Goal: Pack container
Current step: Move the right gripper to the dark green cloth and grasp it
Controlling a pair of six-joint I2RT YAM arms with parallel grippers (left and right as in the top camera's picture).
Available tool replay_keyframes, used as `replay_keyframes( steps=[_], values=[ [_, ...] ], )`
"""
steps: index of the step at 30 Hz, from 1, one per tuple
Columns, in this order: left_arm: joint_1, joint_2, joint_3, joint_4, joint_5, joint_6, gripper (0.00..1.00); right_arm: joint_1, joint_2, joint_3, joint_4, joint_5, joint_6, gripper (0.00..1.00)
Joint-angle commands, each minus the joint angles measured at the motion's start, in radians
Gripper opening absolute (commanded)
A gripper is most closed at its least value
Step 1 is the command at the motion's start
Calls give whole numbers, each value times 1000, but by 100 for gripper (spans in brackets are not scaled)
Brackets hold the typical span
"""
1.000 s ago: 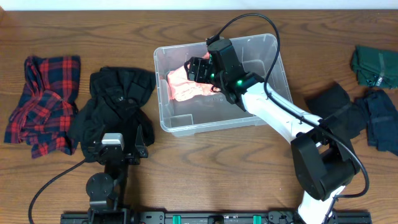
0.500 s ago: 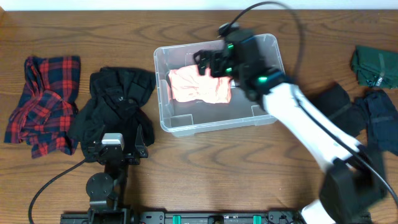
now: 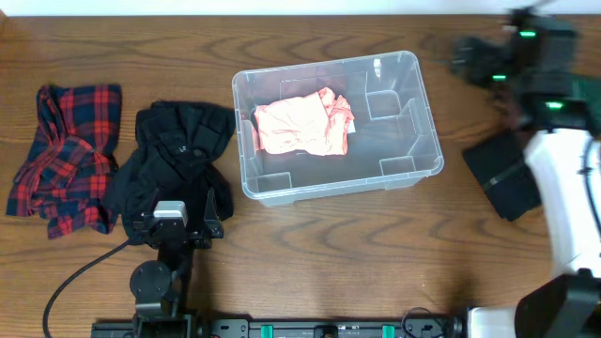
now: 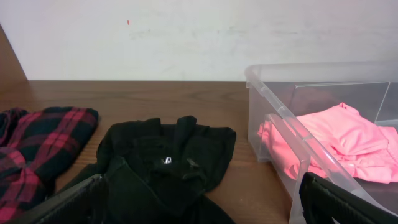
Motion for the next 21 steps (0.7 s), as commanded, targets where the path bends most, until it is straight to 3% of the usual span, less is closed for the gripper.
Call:
replay_keyframes(
  steps=[1,12,21],
  values=[
    [3,-4,-17,-34,15,-2,98,-141,47,8,-16,-2,39,97],
    [3,-4,-17,-34,15,-2,98,-454,208,7,32,-5,15,97],
    [3,-4,-17,-34,15,-2,98,-666,403,7,218,-233,-29,97]
  ],
)
